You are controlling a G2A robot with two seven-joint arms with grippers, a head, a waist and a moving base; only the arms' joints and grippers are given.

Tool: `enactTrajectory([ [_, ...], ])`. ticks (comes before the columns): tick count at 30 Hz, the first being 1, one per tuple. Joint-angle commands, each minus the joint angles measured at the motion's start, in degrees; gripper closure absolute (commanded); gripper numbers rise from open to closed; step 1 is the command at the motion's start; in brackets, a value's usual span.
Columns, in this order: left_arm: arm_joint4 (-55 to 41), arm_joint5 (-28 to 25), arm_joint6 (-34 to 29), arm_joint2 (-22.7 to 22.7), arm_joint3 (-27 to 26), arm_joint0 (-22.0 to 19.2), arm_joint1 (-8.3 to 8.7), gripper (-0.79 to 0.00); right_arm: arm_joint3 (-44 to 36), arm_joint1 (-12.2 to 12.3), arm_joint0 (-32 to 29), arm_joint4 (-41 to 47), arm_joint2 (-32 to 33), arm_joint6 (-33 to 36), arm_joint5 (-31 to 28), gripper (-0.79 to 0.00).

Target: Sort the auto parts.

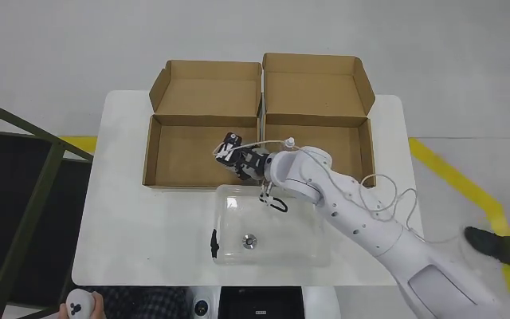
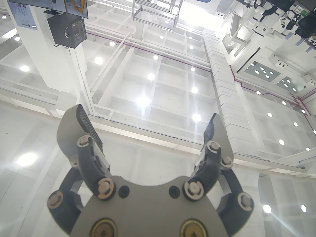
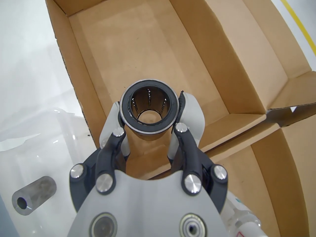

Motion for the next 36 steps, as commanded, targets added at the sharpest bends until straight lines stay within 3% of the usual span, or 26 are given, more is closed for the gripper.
enactTrajectory([
  [1, 0.0, 0.0, 0.0, 0.0, 0.0, 0.0, 0.00, -0.785, 0.8, -0.4, 0.3, -0.1, -0.4, 0.2, 0.2, -0.040],
  [3, 0.0, 0.0, 0.0, 0.0, 0.0, 0.0, 0.00, -0.785, 1.5, -0.8, 0.6, -0.4, -0.8, 0.4, 0.4, -0.071],
  [7, 0.0, 0.0, 0.0, 0.0, 0.0, 0.0, 0.00, -0.785, 3.2, -1.6, 1.1, -0.6, -1.3, 0.6, 0.4, -0.231],
  [19, 0.0, 0.0, 0.0, 0.0, 0.0, 0.0, 0.00, -0.785, 6.6, -3.2, 1.9, 0.2, -1.4, 1.1, -1.6, -0.391],
  [24, 0.0, 0.0, 0.0, 0.0, 0.0, 0.0, 0.00, -0.785, 6.7, -3.4, 1.6, 0.3, -0.6, 1.3, -2.4, -0.610],
  [30, 0.0, 0.0, 0.0, 0.0, 0.0, 0.0, 0.00, -0.785, 1.6, -2.7, -0.1, -0.8, 1.9, 1.5, -3.5, -0.643],
  [36, 0.0, 0.0, 0.0, 0.0, 0.0, 0.0, 0.00, -0.785, -9.1, -0.8, -4.7, -2.7, 6.4, 3.7, -5.3, -0.662],
])
